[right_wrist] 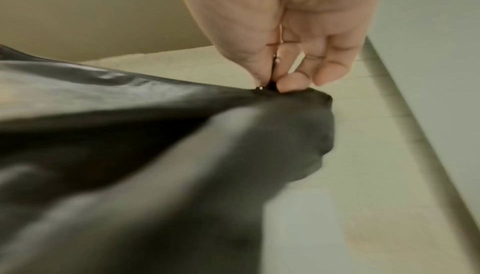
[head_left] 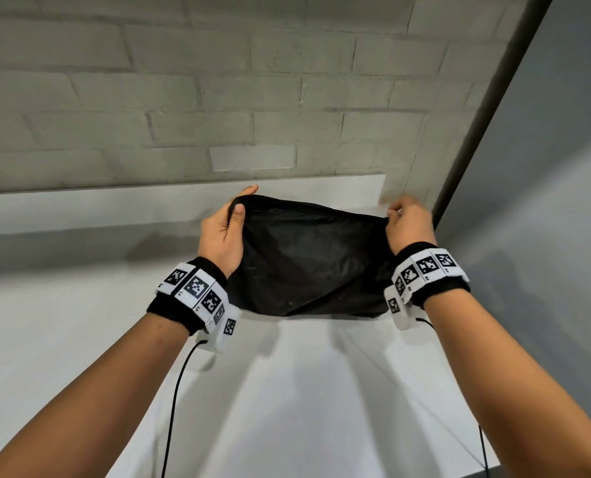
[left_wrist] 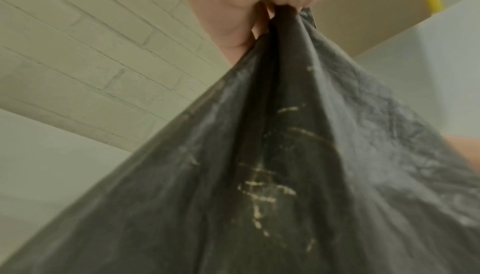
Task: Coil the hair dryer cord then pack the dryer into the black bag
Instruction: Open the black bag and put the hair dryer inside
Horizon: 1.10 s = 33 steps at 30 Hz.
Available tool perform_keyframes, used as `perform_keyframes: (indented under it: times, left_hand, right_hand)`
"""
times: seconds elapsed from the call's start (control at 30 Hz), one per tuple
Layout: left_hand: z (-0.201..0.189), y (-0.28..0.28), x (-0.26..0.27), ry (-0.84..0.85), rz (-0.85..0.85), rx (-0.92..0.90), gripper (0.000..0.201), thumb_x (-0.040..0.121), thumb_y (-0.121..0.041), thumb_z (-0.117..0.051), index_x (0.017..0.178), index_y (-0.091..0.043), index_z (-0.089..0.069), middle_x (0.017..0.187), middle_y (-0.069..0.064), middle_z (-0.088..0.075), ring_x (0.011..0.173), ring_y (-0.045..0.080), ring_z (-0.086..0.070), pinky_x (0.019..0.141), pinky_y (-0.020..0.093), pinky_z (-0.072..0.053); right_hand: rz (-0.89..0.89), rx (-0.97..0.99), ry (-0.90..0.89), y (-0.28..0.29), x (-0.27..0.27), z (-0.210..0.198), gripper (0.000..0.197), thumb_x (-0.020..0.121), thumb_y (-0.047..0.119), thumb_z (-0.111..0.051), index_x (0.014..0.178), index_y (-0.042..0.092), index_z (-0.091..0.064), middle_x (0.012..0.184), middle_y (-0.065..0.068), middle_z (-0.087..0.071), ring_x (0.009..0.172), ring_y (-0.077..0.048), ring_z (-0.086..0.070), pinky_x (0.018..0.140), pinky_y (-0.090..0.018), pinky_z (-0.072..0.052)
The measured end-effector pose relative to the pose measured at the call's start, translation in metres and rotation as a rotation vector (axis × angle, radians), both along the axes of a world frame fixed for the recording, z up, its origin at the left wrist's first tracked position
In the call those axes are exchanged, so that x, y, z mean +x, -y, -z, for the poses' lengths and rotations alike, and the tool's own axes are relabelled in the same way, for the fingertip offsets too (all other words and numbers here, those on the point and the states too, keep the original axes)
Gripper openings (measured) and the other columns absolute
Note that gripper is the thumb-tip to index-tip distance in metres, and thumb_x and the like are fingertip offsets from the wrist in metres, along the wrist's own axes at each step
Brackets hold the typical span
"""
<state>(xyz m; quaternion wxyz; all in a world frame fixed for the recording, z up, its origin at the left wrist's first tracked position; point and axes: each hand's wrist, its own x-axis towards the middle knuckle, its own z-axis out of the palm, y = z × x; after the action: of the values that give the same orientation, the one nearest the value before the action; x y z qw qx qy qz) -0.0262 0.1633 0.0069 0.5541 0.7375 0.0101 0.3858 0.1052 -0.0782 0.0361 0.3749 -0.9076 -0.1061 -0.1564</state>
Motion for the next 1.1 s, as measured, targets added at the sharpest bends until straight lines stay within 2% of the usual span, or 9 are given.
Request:
perform_keyframes:
  times: [0.2, 0.37, 0.47, 0.57, 0.67, 0.73, 0.8, 0.93, 1.1]
  left_hand:
    - [-0.004, -0.001, -0.003, -0.004, -0.004, 0.027, 0.032, 0.095, -0.026, -0.036, 0.123, -0.024, -0.051, 0.119, -0.01, -0.058, 0.103, -0.014, -0.056, 0.103, 0.02, -0.041]
    - [-0.005, -0.002, -0.003, -0.021, -0.042, 0.04, 0.029, 0.099, -0.018, -0.035, 0.121, -0.022, -0.053, 0.114, -0.007, -0.06, 0.097, -0.019, -0.056, 0.094, 0.008, -0.042]
    - [-0.007, -0.002, -0.004, -0.042, -0.064, 0.009, 0.03, 0.099, -0.018, -0.034, 0.12, -0.018, -0.056, 0.109, -0.004, -0.062, 0.092, -0.019, -0.057, 0.092, 0.009, -0.043]
    - [-0.009, -0.003, -0.008, -0.091, 0.041, -0.093, 0.034, 0.093, -0.037, -0.042, 0.118, -0.021, -0.057, 0.106, -0.006, -0.063, 0.101, -0.004, -0.059, 0.101, 0.027, -0.044]
    - [-0.011, -0.005, -0.012, -0.206, 0.238, -0.021, 0.075, 0.062, -0.06, -0.071, 0.126, -0.038, -0.041, 0.117, -0.009, -0.057, 0.114, 0.005, -0.055, 0.103, 0.019, -0.041]
    - [-0.012, -0.003, -0.011, -0.301, 0.289, 0.088, 0.094, 0.058, -0.034, -0.084, 0.135, -0.034, -0.032, 0.115, -0.02, -0.054, 0.106, -0.014, -0.054, 0.096, 0.005, -0.039]
    - [-0.011, 0.0, -0.005, -0.342, 0.22, 0.123, 0.082, 0.064, -0.007, -0.081, 0.133, -0.025, -0.041, 0.108, -0.025, -0.054, 0.095, -0.024, -0.053, 0.091, 0.003, -0.04]
    - [-0.004, -0.001, 0.001, -0.303, 0.13, 0.042, 0.055, 0.066, 0.0, -0.078, 0.106, -0.029, -0.055, 0.101, -0.01, -0.062, 0.088, -0.018, -0.058, 0.086, 0.003, -0.043]
    - [-0.002, -0.002, 0.004, -0.288, 0.098, -0.024, 0.053, 0.067, -0.003, -0.078, 0.097, -0.039, -0.053, 0.098, -0.013, -0.062, 0.096, 0.002, -0.06, 0.091, 0.017, -0.044]
  right_hand:
    - [0.09, -0.035, 0.041, 0.036, 0.016, -0.002, 0.016, 0.088, 0.002, -0.043, 0.094, -0.001, -0.057, 0.11, -0.025, -0.054, 0.099, -0.039, -0.053, 0.084, -0.04, -0.045]
    - [0.137, -0.027, 0.078, 0.046, 0.021, -0.01, 0.028, 0.091, 0.008, -0.045, 0.117, 0.003, -0.052, 0.121, -0.026, -0.051, 0.11, -0.04, -0.05, 0.095, -0.043, -0.042]
    - [0.124, 0.062, 0.066, 0.045, 0.024, -0.01, 0.028, 0.09, 0.008, -0.046, 0.117, 0.007, -0.053, 0.119, -0.026, -0.053, 0.107, -0.039, -0.054, 0.094, -0.04, -0.045]
    - [0.069, 0.212, 0.062, 0.042, 0.026, -0.009, 0.018, 0.088, 0.006, -0.048, 0.096, 0.006, -0.063, 0.108, -0.023, -0.06, 0.089, -0.04, -0.062, 0.072, -0.032, -0.059]
    - [-0.008, 0.319, 0.073, 0.036, 0.025, -0.014, 0.016, 0.088, 0.005, -0.049, 0.089, 0.005, -0.065, 0.106, -0.02, -0.06, 0.084, -0.037, -0.064, 0.046, -0.012, -0.053]
    - [-0.062, 0.355, 0.12, 0.031, 0.021, -0.021, 0.014, 0.087, 0.005, -0.051, 0.088, 0.006, -0.065, 0.102, -0.021, -0.06, 0.082, -0.034, -0.063, 0.048, -0.014, -0.054]
    - [-0.101, 0.412, 0.164, 0.027, 0.017, -0.029, 0.013, 0.085, 0.005, -0.053, 0.084, 0.011, -0.064, 0.094, -0.019, -0.059, 0.076, -0.031, -0.062, 0.047, -0.014, -0.054]
    - [-0.21, 0.574, 0.124, 0.027, 0.01, -0.032, 0.03, 0.08, 0.0, -0.06, 0.069, 0.026, -0.048, 0.075, -0.004, -0.048, 0.058, -0.008, -0.059, 0.05, -0.012, -0.052]
    - [-0.155, 0.457, 0.074, 0.039, 0.008, -0.001, 0.04, 0.067, 0.007, -0.077, 0.061, 0.029, -0.043, 0.117, -0.003, -0.03, 0.078, -0.001, -0.05, 0.078, -0.003, -0.043]
